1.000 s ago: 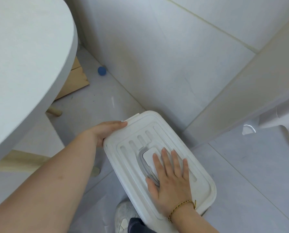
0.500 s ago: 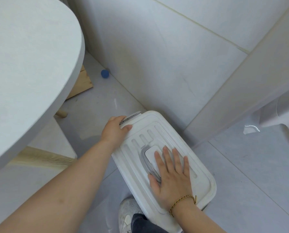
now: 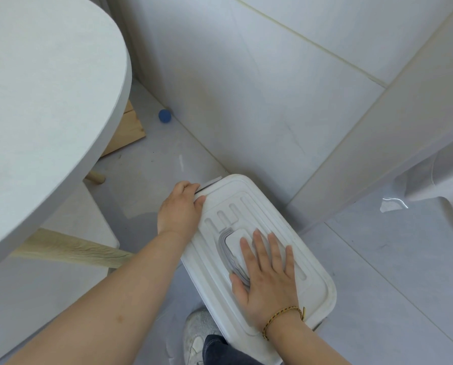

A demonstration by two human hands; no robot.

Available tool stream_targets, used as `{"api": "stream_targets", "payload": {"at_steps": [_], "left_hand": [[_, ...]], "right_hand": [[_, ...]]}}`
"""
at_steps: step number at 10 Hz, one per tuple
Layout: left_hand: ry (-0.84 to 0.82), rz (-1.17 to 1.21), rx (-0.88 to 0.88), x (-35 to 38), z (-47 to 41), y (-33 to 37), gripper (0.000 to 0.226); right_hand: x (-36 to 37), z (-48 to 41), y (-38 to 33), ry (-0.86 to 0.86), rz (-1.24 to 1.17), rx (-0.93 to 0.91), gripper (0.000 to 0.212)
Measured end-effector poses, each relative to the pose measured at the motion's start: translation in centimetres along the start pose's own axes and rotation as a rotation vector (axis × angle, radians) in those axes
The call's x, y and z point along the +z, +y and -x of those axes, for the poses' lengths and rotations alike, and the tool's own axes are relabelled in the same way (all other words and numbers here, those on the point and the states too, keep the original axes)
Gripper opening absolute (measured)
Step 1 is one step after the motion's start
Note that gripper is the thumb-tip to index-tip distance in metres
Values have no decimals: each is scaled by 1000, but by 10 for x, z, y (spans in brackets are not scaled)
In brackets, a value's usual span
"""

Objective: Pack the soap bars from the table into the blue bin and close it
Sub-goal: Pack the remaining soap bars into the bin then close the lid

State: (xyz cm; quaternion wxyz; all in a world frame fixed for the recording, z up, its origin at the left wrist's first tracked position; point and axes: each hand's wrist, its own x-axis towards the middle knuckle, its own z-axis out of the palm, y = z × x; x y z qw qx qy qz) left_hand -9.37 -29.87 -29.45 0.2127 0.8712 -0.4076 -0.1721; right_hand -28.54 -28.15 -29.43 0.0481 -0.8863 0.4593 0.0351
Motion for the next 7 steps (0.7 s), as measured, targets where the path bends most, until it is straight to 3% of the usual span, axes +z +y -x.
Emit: {"api": "stream_targets", "payload": {"at_steps": [1,2,4,5,6,7], "left_hand": [[45,-129,162,7,16,-2,47],[-19,-234,295,15,30,-4,49],[-176,-399,230,10,31,6,52],[-338,-455,167,-7,36,15,54],[-396,-418,131,-35,60,16,53],[-352,-360,94,-76,93,8,47]], "right_hand": [[0,0,1,-3,-18,1,61],[1,0,1,-16,-11,-14,60],[-4,-1,1,-105,-56,-20,64],[4,-4,6,-200,-41,-63,70],[-2,-8,12,-345,-59,-87,65],[-38,-13,19,-515,-82,-87,65]]}}
